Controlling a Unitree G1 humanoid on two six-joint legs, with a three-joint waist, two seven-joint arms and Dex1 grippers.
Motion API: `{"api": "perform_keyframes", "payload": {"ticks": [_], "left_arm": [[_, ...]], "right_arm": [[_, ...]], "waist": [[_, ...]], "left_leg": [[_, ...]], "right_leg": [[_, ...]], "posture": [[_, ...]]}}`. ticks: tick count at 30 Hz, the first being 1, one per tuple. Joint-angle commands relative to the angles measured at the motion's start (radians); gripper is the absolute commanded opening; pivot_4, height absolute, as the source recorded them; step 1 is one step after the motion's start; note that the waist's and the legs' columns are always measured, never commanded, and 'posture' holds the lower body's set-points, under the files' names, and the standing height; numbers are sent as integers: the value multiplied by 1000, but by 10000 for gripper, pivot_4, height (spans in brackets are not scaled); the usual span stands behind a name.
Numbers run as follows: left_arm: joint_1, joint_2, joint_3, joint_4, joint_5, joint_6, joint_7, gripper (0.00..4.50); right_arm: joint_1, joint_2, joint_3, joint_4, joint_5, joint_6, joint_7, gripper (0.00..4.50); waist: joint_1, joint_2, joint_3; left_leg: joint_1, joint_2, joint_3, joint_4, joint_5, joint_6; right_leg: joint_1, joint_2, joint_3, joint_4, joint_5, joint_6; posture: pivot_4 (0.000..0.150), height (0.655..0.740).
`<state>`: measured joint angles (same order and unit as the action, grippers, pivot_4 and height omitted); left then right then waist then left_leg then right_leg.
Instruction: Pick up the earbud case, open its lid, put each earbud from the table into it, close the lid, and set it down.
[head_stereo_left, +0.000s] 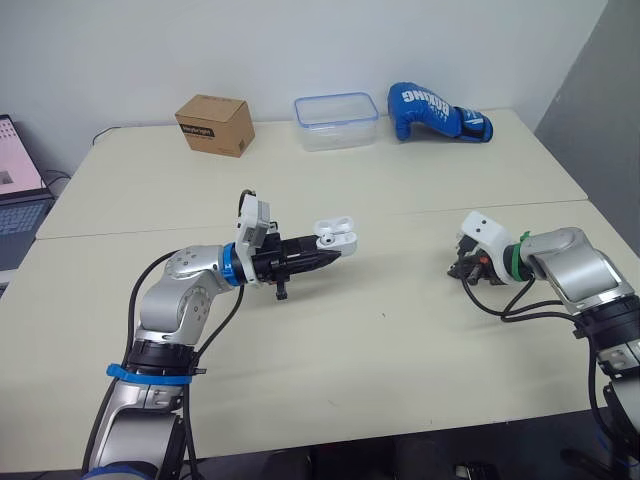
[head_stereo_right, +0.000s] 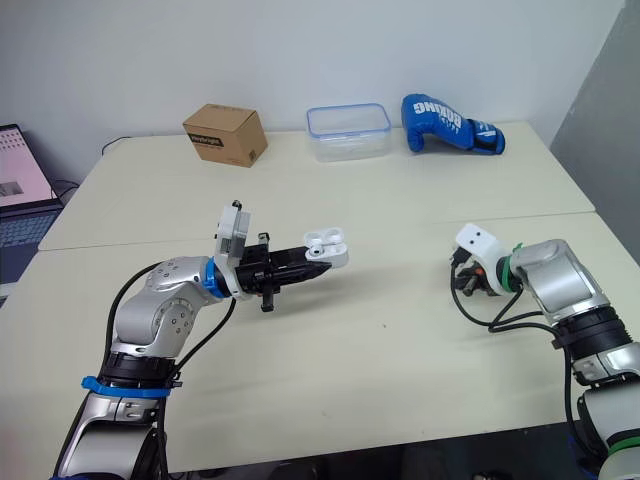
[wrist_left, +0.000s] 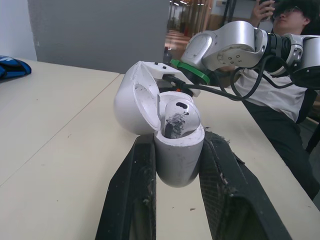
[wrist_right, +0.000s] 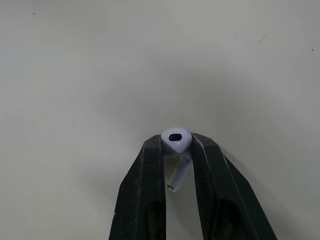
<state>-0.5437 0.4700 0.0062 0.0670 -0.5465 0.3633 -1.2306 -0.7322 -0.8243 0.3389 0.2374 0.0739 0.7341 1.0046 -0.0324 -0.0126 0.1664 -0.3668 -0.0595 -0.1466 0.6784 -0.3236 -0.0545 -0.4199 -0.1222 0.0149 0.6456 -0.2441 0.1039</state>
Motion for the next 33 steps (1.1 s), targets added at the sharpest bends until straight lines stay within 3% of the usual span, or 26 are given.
{"api": "perform_keyframes", "payload": {"ticks": [1,14,33], "left_arm": [[-20,5,9,-21,-8,-16,-2,8432],[-29,-21,-4,-2,5,-46,-1,8432],[-17,-24,1,-6,14,-60,5,8432]], "right_arm": [[-14,-71,11,-65,-31,-105,107,3880],[-31,-166,148,-233,-151,-354,435,3880],[-26,-115,200,-125,-317,-482,481,3880]], "waist": [[0,0,0],[0,0,0],[1,0,0]], "left_leg": [[0,0,0,0,0,0],[0,0,0,0,0,0],[0,0,0,1,0,0]], "right_leg": [[0,0,0,0,0,0],[0,0,0,0,0,0],[1,0,0,0,0,0]], "posture": [[1500,7307],[1500,7307],[1500,7307]]}}
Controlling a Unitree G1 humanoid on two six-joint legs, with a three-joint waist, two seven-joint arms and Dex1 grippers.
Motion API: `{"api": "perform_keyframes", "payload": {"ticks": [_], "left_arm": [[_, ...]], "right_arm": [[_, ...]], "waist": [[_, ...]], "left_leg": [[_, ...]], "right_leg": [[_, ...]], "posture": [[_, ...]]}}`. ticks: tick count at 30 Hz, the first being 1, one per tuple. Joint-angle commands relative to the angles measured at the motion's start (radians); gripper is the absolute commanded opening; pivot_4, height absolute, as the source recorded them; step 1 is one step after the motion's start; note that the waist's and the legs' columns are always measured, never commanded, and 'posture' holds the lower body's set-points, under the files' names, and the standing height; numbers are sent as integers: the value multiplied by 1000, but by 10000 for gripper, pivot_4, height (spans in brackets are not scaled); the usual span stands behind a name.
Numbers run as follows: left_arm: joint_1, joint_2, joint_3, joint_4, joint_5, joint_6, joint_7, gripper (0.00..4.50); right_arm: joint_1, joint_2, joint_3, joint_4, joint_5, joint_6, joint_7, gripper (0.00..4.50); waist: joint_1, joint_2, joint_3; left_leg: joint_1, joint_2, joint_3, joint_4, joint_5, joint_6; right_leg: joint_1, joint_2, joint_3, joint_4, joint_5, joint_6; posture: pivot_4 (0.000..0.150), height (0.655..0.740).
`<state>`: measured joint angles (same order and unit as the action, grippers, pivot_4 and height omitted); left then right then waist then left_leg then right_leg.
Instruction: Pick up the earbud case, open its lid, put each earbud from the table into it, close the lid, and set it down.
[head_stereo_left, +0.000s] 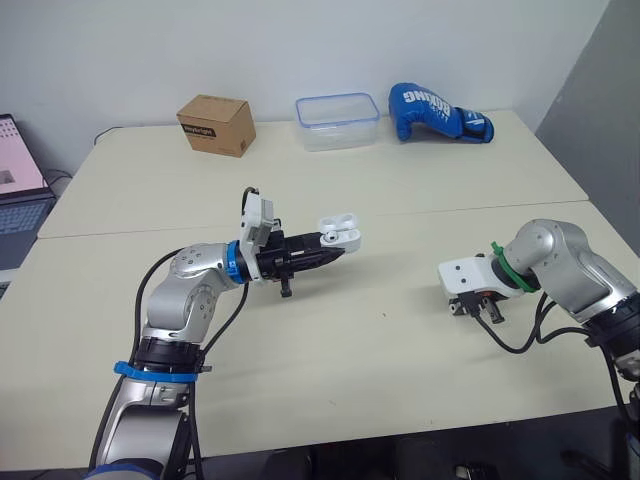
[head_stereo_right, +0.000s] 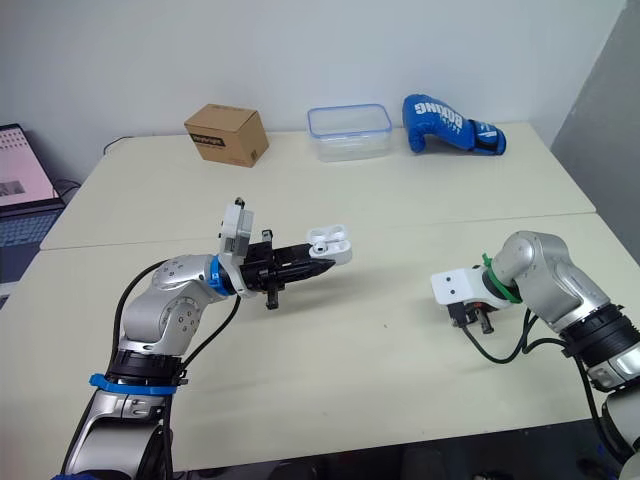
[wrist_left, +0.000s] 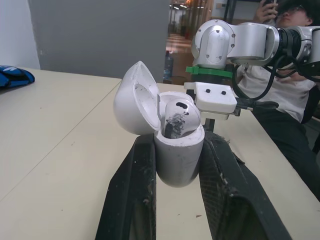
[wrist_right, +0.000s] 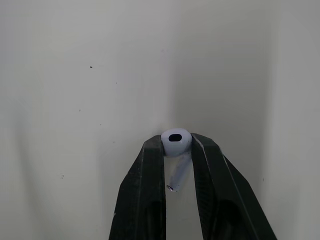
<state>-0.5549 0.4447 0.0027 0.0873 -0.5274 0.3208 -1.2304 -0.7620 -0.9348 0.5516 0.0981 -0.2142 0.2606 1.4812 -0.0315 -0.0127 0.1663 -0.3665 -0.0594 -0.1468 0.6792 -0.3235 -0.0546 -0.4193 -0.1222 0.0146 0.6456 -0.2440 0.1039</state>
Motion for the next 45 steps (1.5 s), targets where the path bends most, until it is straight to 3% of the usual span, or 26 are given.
{"api": "perform_keyframes", "payload": {"ticks": [1,4,10,22,45], "left_arm": [[-6,1,4,-28,-4,-16,5,8432],[-9,-1,2,-30,-4,-14,8,8432],[-14,-2,0,-33,-6,-10,14,8432],[-22,-9,-4,-27,-7,-11,19,8432],[-1,-5,-6,-45,-9,-13,32,8432]], "right_arm": [[7,-4,-13,15,-32,-11,5,3880],[13,-8,-11,12,-36,-18,12,3880],[21,-8,-15,-15,-57,-3,13,24399],[32,-10,12,-211,-167,213,75,24399],[-30,44,76,-205,-233,320,105,24399]], "waist": [[0,0,0],[0,0,0],[2,0,0],[2,0,0],[1,0,0]], "left_leg": [[0,0,0,0,0,0],[0,0,0,0,0,0],[0,0,0,0,0,0],[0,0,0,0,0,0],[0,0,0,0,0,0]], "right_leg": [[0,0,0,0,0,0],[0,0,0,0,0,0],[0,0,0,0,0,0],[0,0,0,0,0,0],[0,0,0,0,0,0]], "posture": [[1500,7307],[1500,7307],[1500,7307],[1500,7307],[1500,7307]]}}
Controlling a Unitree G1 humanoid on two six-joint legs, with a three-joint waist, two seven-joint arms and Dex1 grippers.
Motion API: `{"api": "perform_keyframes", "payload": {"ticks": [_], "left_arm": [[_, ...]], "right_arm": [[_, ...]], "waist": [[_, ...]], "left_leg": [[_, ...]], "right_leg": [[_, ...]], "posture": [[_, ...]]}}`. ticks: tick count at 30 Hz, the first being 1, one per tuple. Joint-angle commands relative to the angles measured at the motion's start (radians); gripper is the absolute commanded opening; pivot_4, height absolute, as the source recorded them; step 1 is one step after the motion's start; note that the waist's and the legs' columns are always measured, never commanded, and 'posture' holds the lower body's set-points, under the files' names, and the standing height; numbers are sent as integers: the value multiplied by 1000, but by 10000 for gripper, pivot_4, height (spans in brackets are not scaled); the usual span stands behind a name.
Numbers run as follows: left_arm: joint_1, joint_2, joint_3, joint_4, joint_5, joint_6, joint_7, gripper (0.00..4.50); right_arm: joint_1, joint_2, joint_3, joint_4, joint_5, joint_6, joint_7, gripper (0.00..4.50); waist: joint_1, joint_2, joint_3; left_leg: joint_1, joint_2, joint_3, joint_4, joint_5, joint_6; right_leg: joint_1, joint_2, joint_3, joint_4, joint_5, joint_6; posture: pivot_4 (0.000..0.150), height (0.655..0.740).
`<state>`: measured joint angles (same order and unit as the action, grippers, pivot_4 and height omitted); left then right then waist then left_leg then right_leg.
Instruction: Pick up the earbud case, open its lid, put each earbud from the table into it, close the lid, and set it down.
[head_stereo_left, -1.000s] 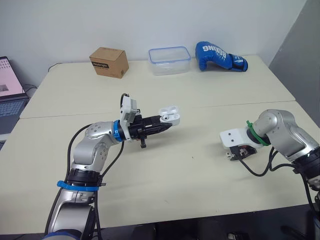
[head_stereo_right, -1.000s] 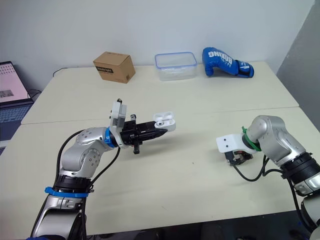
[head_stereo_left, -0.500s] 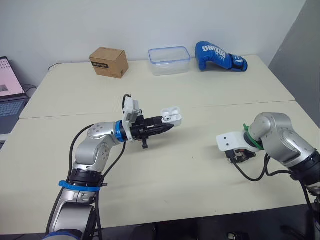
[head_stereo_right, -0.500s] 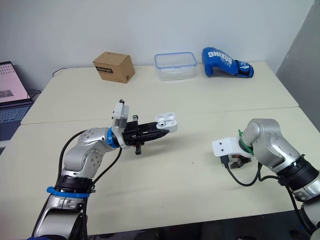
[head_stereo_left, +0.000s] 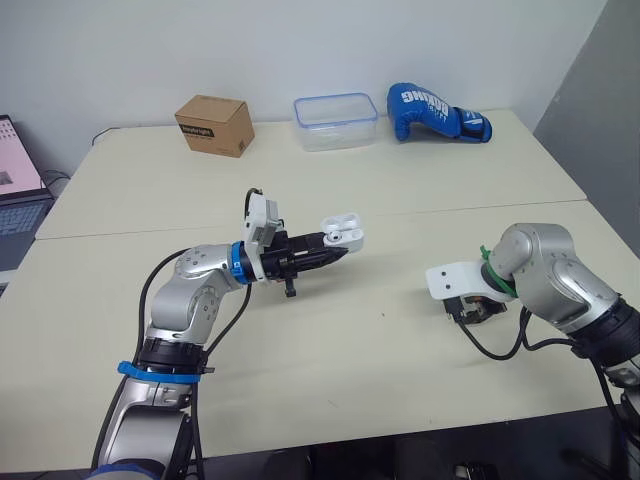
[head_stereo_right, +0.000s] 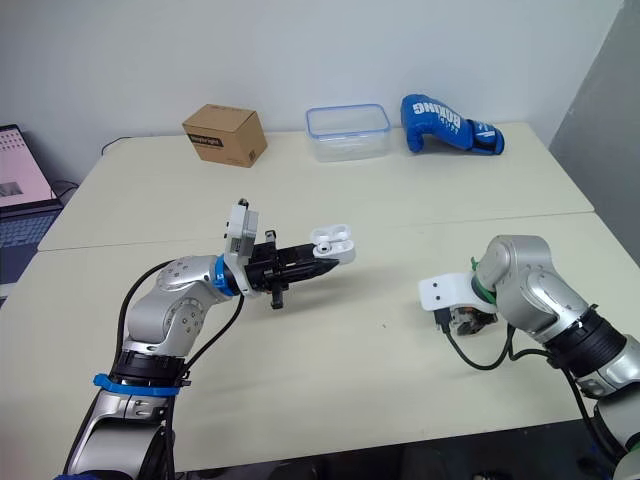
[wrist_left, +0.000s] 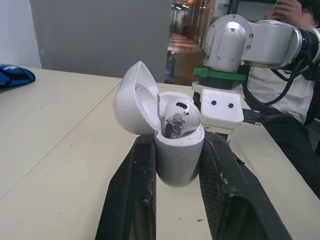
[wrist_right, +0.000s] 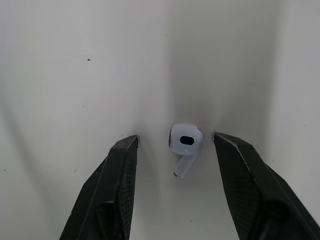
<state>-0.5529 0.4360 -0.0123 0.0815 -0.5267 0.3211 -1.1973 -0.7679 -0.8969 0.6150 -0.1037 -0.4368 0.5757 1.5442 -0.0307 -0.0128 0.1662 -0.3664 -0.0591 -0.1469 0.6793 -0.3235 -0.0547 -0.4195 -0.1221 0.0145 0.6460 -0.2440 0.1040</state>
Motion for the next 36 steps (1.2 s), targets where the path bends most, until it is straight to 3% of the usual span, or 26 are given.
{"api": "perform_keyframes", "payload": {"ticks": [1,5,23,26,28,36], "left_arm": [[-2,4,10,-38,-10,-14,-1,8432],[2,6,10,-37,-10,-18,-3,8432],[5,1,10,-27,-4,-31,-5,8432],[7,0,9,-32,-5,-30,-2,8432],[7,2,9,-32,-6,-29,-2,8432],[0,3,7,-23,-4,-32,-3,8432]], "right_arm": [[-24,6,13,-3,-11,5,43,24399],[-25,5,14,-4,-15,6,46,16232],[-35,8,38,3,-36,4,44,16232],[-35,5,38,-4,-32,4,46,10640],[-36,3,40,-5,-32,2,47,4030],[-31,0,37,-12,-32,9,45,3704]], "waist": [[0,0,0],[0,0,0],[0,0,0],[0,0,0],[0,0,0],[0,0,0]], "left_leg": [[0,0,0,0,0,0],[0,0,0,0,0,0],[0,0,0,0,0,0],[0,0,0,0,0,0],[0,0,0,0,0,0],[0,0,0,0,0,0]], "right_leg": [[0,0,0,0,0,0],[0,0,0,0,0,0],[0,0,0,0,0,0],[0,0,0,0,0,0],[0,0,0,0,0,0],[0,0,0,0,0,0]], "posture": [[1500,7307],[1500,7307],[1500,7307],[1500,7307],[1500,7307],[1500,7307]]}}
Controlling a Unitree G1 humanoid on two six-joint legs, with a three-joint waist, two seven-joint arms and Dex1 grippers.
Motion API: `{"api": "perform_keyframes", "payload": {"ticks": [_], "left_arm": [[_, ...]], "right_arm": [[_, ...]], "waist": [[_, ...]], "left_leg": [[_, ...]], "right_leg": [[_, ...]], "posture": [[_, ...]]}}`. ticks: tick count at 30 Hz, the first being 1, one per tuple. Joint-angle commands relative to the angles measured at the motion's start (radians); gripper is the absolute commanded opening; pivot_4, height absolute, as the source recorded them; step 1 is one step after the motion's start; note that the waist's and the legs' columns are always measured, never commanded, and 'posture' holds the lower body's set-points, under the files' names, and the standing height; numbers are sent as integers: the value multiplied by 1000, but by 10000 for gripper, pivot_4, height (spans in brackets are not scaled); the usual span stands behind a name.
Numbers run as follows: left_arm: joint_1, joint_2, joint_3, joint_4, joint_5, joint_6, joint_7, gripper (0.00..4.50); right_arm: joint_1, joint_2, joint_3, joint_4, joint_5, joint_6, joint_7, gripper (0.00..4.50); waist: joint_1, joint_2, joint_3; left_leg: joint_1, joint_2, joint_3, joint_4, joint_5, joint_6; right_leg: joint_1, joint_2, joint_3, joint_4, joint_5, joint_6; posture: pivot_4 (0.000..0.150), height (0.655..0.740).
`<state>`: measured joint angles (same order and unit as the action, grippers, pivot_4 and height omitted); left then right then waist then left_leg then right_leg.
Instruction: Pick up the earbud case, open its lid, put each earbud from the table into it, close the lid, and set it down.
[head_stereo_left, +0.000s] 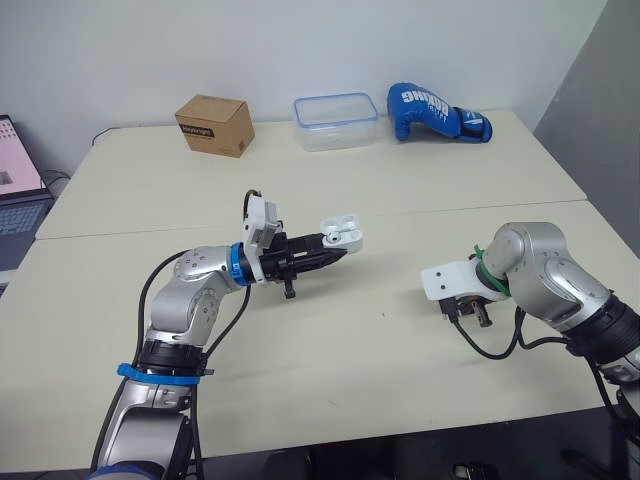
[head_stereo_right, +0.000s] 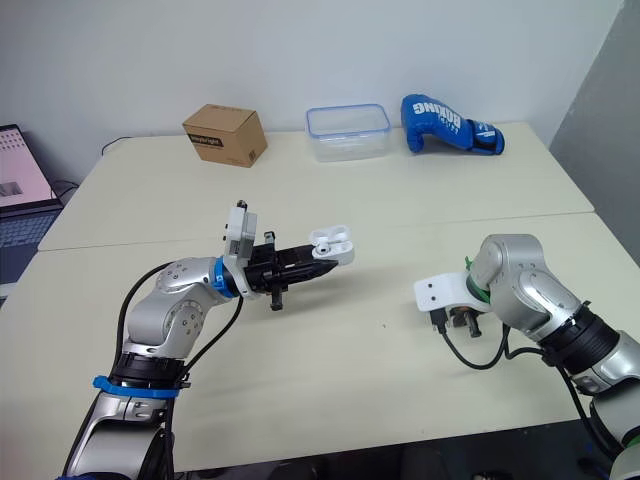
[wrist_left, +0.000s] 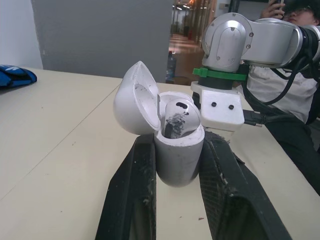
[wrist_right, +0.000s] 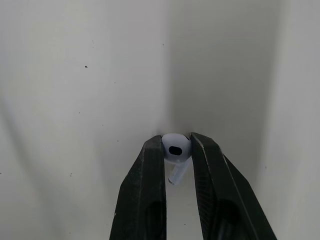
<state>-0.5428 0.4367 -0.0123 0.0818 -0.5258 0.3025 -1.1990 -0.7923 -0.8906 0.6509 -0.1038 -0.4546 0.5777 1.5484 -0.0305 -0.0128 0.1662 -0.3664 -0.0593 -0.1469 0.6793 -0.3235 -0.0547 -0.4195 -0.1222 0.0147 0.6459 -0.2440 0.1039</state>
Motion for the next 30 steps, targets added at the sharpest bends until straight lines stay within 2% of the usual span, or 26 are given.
{"api": "perform_keyframes", "payload": {"ticks": [1,6,11,17,20,26,30], "left_arm": [[-11,2,6,-22,-4,-14,-1,8432],[-15,-1,7,-3,-1,-24,-4,8432],[-19,-6,7,22,2,-37,-10,8432],[-42,-11,7,56,0,-35,-20,8432],[-51,-10,4,65,-7,-26,-34,8432],[-59,-3,-1,61,-24,3,-77,8432],[-58,-2,-3,51,-24,14,-96,8432]], "right_arm": [[-4,-9,-5,-17,-13,14,38,3704],[24,-18,-70,-52,27,95,3,3704],[95,46,-232,-99,118,205,-125,3704],[181,280,-521,-177,262,431,-381,3704],[250,417,-641,-254,322,455,-517,3704],[388,583,-744,-434,451,443,-677,3704],[448,638,-775,-501,526,417,-746,3704]], "waist": [[0,0,0],[1,0,0],[1,0,0],[1,0,0],[1,0,0],[1,0,-1],[-1,0,-1]], "left_leg": [[0,0,0,0,0,0],[0,0,0,0,0,0],[0,0,0,0,0,0],[0,0,-1,0,0,0],[-1,-1,-2,0,0,0],[0,-1,-2,0,0,0],[0,0,-2,-1,0,0]], "right_leg": [[0,0,0,0,0,0],[0,0,0,0,0,0],[0,0,0,0,0,0],[0,0,0,0,0,0],[-1,0,0,0,0,0],[-1,0,0,2,0,0],[-1,0,0,2,0,0]], "posture": [[1500,7307],[1500,7307],[1500,7307],[1500,7307],[1500,7307],[1500,7307],[1500,7307]]}}
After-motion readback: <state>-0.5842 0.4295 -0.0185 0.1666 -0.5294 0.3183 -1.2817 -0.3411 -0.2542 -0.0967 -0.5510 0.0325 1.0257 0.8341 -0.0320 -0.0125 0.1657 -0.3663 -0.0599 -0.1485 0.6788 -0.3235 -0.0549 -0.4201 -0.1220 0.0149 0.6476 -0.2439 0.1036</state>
